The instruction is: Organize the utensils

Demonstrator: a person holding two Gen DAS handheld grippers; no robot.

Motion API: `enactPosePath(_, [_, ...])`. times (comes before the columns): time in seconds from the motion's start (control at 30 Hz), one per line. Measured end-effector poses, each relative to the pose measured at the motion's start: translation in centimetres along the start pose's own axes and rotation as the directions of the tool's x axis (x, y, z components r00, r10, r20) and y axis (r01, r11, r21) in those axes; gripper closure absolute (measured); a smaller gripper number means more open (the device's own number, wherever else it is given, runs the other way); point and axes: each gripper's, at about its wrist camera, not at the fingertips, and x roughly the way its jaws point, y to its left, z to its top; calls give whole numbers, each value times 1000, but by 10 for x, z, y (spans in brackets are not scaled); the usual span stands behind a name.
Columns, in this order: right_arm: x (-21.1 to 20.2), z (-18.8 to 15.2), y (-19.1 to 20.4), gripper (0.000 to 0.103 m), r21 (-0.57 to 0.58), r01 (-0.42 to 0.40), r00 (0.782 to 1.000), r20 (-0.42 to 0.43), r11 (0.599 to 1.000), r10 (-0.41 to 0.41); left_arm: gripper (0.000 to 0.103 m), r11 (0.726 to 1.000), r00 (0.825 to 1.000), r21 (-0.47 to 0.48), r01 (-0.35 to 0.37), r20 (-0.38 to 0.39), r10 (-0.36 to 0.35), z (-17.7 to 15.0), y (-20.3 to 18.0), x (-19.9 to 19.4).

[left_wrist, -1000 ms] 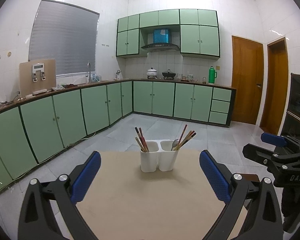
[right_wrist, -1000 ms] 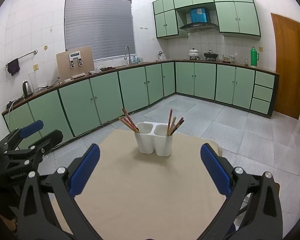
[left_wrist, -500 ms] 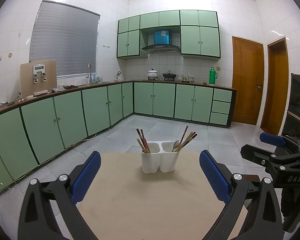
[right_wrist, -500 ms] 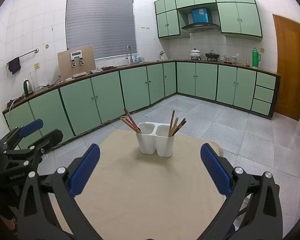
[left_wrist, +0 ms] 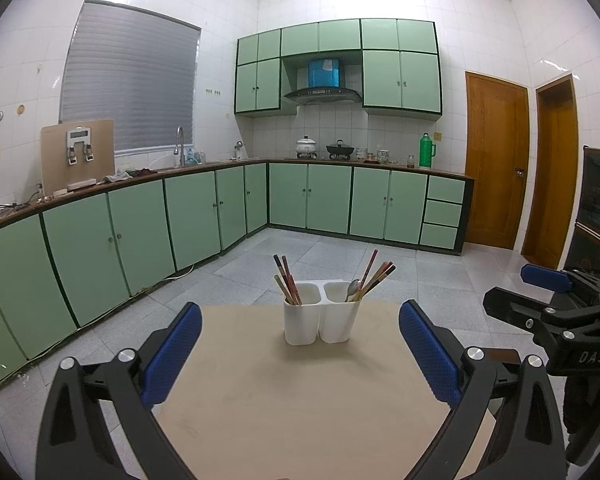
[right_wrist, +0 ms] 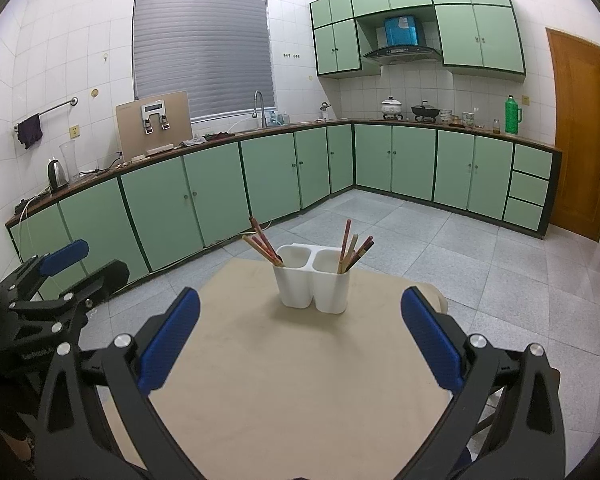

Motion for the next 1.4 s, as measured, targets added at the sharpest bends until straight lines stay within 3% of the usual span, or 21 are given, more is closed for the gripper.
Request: enactPosePath(1.4, [2,-3,2,5,-3,-7,1000,-10,1000,7,6,1000,1000,-1,-2,-11,2,-5,4,3])
